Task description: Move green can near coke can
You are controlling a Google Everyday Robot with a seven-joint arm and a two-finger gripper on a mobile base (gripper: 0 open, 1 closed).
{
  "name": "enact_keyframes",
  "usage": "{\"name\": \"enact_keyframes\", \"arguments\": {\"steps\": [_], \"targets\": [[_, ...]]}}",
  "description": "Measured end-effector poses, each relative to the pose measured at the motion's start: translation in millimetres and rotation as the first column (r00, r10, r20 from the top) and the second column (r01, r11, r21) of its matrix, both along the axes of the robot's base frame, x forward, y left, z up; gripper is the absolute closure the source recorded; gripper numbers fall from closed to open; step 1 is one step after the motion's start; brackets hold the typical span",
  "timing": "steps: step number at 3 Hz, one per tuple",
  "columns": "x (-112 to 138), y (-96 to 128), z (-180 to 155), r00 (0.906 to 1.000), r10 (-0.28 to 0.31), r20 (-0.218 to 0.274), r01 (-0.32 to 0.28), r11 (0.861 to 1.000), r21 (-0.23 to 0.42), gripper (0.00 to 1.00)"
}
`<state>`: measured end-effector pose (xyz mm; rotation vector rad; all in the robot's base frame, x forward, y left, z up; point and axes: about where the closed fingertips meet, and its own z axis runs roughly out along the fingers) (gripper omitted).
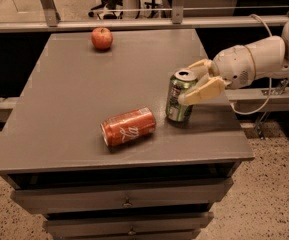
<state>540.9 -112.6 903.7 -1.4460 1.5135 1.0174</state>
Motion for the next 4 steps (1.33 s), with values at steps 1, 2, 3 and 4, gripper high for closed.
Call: {"name": "enact_keyframes", "arguments": {"steps": [1,2,3,4], "targets": [[-6.6,9.7,-2.5,0.9996,0.027,0.005,-0.027,1.000,0.007,0.80],[-9.7,15.7,-4.4,0.9991,0.041,0.011,-0.041,0.999,0.014,0.56],[-12.6,19.4,-2.9,0.9985,0.050,0.022,-0.050,0.998,0.022,0.33],[-16.1,18.4,-2.4,0.9984,0.053,0.022,-0.053,0.998,0.029,0.02]]}}
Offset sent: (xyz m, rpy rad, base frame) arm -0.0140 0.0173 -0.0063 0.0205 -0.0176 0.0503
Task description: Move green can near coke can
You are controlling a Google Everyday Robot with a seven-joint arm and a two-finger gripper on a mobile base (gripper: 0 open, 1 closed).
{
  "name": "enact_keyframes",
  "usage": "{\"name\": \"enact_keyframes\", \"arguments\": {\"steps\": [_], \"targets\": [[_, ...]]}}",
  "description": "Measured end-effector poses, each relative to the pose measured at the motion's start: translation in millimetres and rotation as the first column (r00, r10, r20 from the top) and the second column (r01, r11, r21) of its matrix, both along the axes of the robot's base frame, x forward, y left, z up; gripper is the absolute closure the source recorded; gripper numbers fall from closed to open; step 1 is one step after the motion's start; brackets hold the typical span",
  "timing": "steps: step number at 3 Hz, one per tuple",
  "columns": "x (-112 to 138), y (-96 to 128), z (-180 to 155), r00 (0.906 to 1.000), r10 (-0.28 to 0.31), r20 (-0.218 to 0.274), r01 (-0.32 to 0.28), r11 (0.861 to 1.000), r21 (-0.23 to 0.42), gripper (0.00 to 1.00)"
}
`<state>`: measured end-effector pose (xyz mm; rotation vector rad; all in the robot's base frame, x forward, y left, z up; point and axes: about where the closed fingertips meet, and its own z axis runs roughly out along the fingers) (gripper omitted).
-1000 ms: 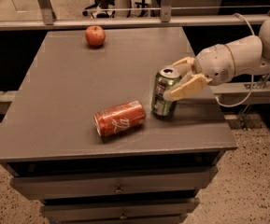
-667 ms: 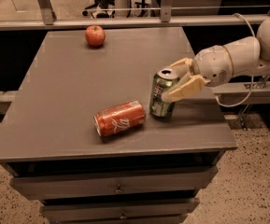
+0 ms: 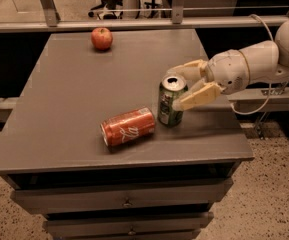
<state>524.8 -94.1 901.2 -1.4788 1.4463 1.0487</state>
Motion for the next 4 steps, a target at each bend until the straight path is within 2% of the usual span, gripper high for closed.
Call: {"name": "enact_keyframes", "arguments": {"steps": [1,2,3,4], "targets": [[-0.4,-0.6,-0.4,1.0000,0.000,-0.002,0.000,1.000,0.001,0.00],[2.7,-13.3,0.1,0.9996,-0.028,0.007,0.028,0.999,-0.020,0.00],[15.1,-50.9,6.2,0.9922,-0.115,0.048,0.118,0.991,-0.058,0.00],[32.7,-115.5,24.7,0.9544,-0.276,0.113,0.288,0.952,-0.101,0.00]]}}
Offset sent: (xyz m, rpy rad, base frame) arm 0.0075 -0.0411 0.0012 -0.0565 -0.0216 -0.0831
